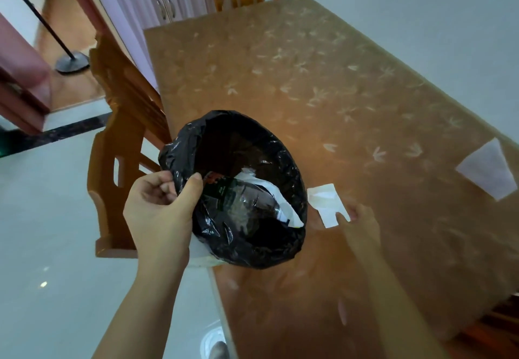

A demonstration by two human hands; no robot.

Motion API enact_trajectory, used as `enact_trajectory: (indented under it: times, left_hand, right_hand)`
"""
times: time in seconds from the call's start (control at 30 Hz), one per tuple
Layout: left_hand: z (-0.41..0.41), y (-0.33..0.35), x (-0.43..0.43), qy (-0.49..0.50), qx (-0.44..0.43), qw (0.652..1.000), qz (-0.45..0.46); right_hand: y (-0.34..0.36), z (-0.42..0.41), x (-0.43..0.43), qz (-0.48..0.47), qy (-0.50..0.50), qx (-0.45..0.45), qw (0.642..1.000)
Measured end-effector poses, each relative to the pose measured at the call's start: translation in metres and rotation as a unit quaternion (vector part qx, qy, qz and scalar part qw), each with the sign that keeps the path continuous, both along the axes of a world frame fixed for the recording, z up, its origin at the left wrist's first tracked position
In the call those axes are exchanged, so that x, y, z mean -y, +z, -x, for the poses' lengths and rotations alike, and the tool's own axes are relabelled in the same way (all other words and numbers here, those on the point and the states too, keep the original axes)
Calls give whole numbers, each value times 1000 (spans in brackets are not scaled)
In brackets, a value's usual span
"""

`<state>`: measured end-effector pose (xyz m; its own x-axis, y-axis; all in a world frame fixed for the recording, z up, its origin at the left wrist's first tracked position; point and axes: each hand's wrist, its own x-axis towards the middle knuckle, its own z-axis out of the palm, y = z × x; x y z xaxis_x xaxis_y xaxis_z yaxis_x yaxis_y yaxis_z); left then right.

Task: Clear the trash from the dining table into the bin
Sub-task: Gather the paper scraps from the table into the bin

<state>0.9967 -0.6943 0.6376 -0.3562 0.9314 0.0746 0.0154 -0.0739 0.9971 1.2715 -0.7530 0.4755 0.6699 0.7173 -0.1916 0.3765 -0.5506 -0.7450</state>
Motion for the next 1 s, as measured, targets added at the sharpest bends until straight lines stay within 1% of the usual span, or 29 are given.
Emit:
enact_trajectory:
  times: [0.13,0.27,0.37,0.5,0.63,0.73,1.0]
  left_hand:
    - [-3,2,-1,20,-15,1000,1]
    - [-1,3,-1,36,-16,999,-5]
    - [2,4,-2,46,-31,998,-11]
    - [6,4,-3,52,-23,998,-3]
    - [9,2,-4,54,-21,998,0]
    - [10,1,-3,50,-14,999,5]
    - [11,-1,0,7,13,1000,12]
  right_hand:
    - [-20,-6,-17,7,49,18,999]
    - [-34,-8,-25,40,93,33,994]
    - [-40,-8,-27,44,87,44,994]
    - [-43,-8,-32,42,77,68,994]
    - [-38,-7,-34,36,49,22,998]
    - [-25,-2,-30,13,30,2,999]
    - [38,11,-10,-105,-5,-29,994]
